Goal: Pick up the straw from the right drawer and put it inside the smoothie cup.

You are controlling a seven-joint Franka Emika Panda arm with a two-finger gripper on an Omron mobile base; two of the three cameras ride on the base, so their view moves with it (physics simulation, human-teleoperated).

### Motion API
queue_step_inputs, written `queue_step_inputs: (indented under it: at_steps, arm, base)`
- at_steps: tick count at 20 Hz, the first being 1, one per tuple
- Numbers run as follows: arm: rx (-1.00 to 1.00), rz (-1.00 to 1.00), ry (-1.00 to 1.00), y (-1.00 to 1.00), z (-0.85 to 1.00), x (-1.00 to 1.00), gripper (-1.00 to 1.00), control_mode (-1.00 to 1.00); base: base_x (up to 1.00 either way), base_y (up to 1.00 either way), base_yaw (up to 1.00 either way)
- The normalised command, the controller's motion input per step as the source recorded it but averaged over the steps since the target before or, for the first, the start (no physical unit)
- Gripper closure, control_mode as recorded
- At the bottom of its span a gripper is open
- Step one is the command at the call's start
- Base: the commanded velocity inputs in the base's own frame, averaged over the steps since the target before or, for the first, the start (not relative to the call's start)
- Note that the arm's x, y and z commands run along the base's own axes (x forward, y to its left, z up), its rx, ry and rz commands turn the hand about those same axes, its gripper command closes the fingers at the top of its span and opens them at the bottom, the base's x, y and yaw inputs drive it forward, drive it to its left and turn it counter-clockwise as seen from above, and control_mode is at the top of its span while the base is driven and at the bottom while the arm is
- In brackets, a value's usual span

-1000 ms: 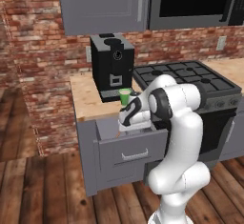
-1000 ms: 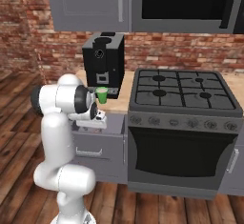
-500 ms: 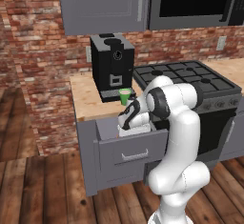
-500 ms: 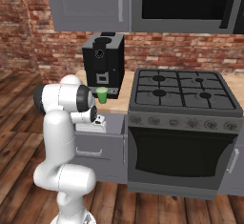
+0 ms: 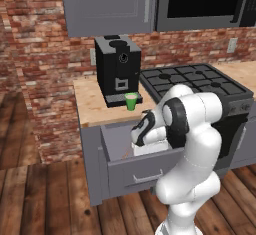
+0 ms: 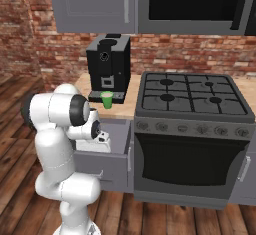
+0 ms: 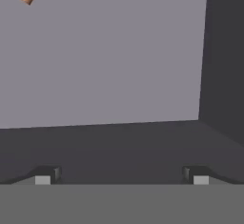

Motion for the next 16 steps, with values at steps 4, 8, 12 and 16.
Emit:
queue_step_inputs:
  at_steps: [4,8,12,16]
  arm:
    - [0.00,0.03,0.00,-0.30,0.00,-1.00,-1.00,-1.00]
    - [0.02,0.03,-0.06,-0.06,0.23,-0.66,-1.00,-1.00]
    - [0.08,0.00,-0.18,0.01,0.53,-0.03,-1.00,-1.00]
    - [0.10,0.00,-0.22,0.16,0.47,0.08,-1.00,-1.00]
  base:
    - [0.00,0.00,0.00]
    - [0.00,0.00,0.00]
    - [0.00,0.00,0.00]
    - [0.00,0.00,0.00]
